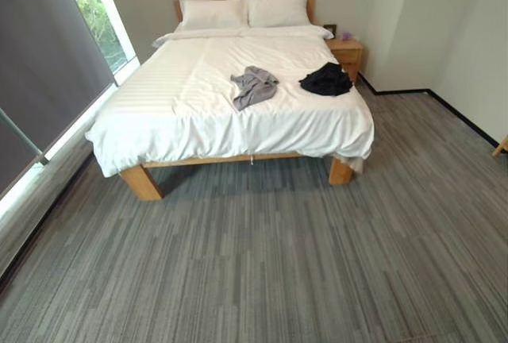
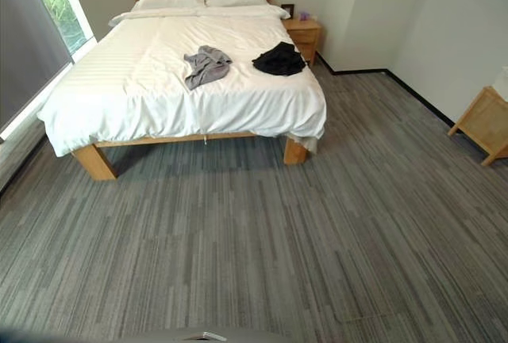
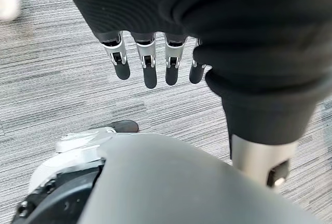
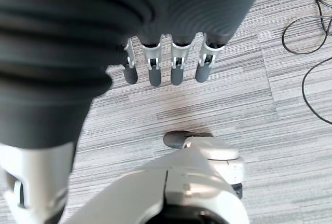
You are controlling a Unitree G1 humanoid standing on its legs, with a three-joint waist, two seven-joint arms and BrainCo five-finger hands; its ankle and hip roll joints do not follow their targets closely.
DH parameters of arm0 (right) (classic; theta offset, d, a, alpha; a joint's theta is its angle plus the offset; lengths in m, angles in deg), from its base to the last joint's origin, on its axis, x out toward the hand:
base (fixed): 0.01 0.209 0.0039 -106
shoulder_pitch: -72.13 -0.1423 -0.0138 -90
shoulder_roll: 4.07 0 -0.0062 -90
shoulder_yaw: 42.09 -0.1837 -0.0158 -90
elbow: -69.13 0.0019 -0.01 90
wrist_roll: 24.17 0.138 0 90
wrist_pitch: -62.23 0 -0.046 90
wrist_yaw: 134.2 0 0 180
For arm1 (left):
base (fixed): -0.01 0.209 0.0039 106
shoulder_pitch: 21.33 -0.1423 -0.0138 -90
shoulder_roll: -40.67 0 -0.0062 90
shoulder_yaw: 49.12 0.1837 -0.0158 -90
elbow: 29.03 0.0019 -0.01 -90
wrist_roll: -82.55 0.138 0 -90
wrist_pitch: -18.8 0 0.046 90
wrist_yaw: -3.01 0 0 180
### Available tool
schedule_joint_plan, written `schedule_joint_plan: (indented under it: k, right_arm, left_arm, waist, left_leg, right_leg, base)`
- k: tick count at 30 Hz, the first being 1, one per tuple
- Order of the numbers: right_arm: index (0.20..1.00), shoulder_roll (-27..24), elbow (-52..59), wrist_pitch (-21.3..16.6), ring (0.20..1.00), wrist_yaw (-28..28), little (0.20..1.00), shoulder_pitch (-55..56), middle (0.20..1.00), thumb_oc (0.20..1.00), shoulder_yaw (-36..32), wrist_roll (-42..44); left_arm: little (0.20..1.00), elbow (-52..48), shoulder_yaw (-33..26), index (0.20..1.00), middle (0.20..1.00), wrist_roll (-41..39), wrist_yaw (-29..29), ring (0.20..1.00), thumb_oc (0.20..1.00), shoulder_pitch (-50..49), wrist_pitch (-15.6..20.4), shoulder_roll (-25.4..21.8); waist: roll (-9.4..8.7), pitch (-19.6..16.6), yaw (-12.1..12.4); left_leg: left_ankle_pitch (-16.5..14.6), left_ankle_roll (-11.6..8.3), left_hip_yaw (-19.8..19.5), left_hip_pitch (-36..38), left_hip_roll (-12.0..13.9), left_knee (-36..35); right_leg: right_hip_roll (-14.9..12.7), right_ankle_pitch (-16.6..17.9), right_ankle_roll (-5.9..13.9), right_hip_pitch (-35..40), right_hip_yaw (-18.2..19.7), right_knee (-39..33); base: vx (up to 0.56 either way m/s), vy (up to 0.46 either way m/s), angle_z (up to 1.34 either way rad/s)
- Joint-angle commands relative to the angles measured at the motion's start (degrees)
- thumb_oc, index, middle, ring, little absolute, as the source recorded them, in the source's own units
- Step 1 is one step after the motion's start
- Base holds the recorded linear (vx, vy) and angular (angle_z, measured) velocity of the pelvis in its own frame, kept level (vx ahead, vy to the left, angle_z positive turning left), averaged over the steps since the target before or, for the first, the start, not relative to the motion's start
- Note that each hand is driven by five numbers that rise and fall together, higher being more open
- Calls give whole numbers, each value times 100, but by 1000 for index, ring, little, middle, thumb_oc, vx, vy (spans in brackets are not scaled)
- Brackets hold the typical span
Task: Pick up bed clothes into laundry basket.
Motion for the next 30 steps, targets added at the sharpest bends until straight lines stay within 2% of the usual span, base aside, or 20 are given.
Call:
schedule_joint_plan:
  k: [1, 5, 7, 8, 12, 14, 17, 20, 23, 26, 27, 29, 30]
  right_arm:
    - [1000, 27, -373, -20, 1000, -20, 1000, -183, 1000, 1000, 128, -55]
    - [1000, 16, -383, -58, 1000, -25, 1000, -188, 1000, 1000, 71, 61]
    - [1000, -31, 296, -246, 1000, -66, 1000, -203, 1000, 1000, -36, 589]
    - [1000, -31, 299, -244, 1000, -65, 1000, -200, 1000, 1000, -36, 589]
    - [1000, -272, 619, -355, 1000, 1, 1000, -252, 1000, 1000, -61, 732]
    - [1000, -491, 919, -460, 1000, -34, 1000, -327, 1000, 1000, -144, 975]
    - [1000, -664, 1200, -513, 1000, 29, 1000, -506, 1000, 1000, -237, 1184]
    - [1000, -855, 2232, -559, 1000, 189, 1000, -480, 1000, 1000, -351, 1192]
    - [1000, -1020, 3716, -637, 1000, 407, 1000, -165, 1000, 1000, -554, 886]
    - [1000, -993, 4750, -691, 1000, 424, 1000, 135, 1000, 1000, -792, 894]
    - [1000, -1046, 5557, -750, 1000, 368, 1000, 338, 1000, 1000, -810, 641]
    - [1000, -970, 6153, -932, 1000, 366, 1000, 544, 1000, 1000, -865, 392]
    - [1000, -912, 6109, -960, 1000, 456, 1000, 546, 1000, 1000, -767, 184]
  left_arm:
    - [1000, 371, 20, 1000, 1000, 97, -24, 1000, 1000, 257, 124, 202]
    - [1000, 457, -174, 1000, 1000, -161, -64, 1000, 1000, 286, 126, 161]
    - [1000, 243, -258, 1000, 1000, -370, -169, 1000, 1000, 374, 234, 67]
    - [1000, 242, -257, 1000, 1000, -370, -169, 1000, 1000, 373, 234, 67]
    - [1000, -155, 2, 1000, 1000, -199, -288, 1000, 1000, 538, 384, -64]
    - [1000, -607, 431, 1000, 1000, 7, -321, 1000, 1000, 692, 575, -216]
    - [1000, -932, 440, 1000, 1000, -237, -355, 1000, 1000, 885, 625, -401]
    - [1000, -1877, 444, 1000, 1000, -438, -402, 1000, 1000, 992, 657, -736]
    - [1000, -3128, 253, 1000, 1000, -654, -476, 1000, 1000, 866, 690, -1088]
    - [1000, -4139, 28, 1000, 1000, -843, -483, 1000, 1000, 615, 713, -1310]
    - [1000, -4776, -125, 1000, 1000, -910, -459, 1000, 1000, 426, 770, -1430]
    - [1000, -5271, -264, 1000, 1000, -1136, -426, 1000, 1000, 231, 880, -1370]
    - [1000, -5344, -301, 1000, 1000, -1154, -517, 1000, 1000, 221, 876, -1258]
  waist:
    - [-148, -189, -58]
    - [-150, -209, -44]
    - [-123, -228, -122]
    - [-123, -227, -120]
    - [-94, -218, -198]
    - [-64, -231, -235]
    - [-55, -257, -235]
    - [-51, -262, -240]
    - [-47, -242, -246]
    - [-50, -228, -250]
    - [-56, -215, -252]
    - [-58, -202, -258]
    - [-58, -185, -256]
  left_leg:
    - [199, -78, -477, -191, -28, -111]
    - [194, -83, -491, -189, -35, -111]
    - [185, -102, -397, -157, -21, -111]
    - [184, -102, -395, -154, -21, -111]
    - [179, -120, -350, -149, -9, -111]
    - [168, -128, -352, -139, -13, -111]
    - [167, -136, -351, -138, -24, -111]
    - [179, -140, -353, -145, -16, -111]
    - [194, -137, -344, -160, -10, -111]
    - [192, -133, -344, -151, -10, -111]
    - [182, -128, -342, -137, -10, -111]
    - [158, -115, -359, -101, -18, -111]
    - [150, -108, -377, -85, -22, -111]
  right_leg:
    - [-538, -163, 636, 70, 0, 170]
    - [-543, -165, 638, 85, -14, 156]
    - [-537, -150, 656, 72, 61, 156]
    - [-536, -150, 656, 74, 63, 156]
    - [-527, -147, 668, 41, 126, 176]
    - [-528, -156, 690, 31, 128, 192]
    - [-538, -148, 705, 32, 96, 192]
    - [-544, -144, 720, 17, 77, 205]
    - [-551, -138, 739, 20, 69, 205]
    - [-556, -147, 747, 32, 77, 201]
    - [-562, -154, 747, 43, 76, 203]
    - [-577, -169, 744, 91, 79, 185]
    - [-580, -180, 733, 108, 76, 185]
  base:
    - [0, 0, 0]
    - [0, 0, 0]
    - [-3, 8, -2]
    - [-13, 10, -7]
    - [-22, 10, -13]
    - [-15, 20, -7]
    - [-6, 9, -6]
    - [-5, 2, -3]
    - [0, 0, 0]
    - [-1, -3, 6]
    - [5, -8, 4]
    - [15, -1, -1]
    - [0, 0, 0]
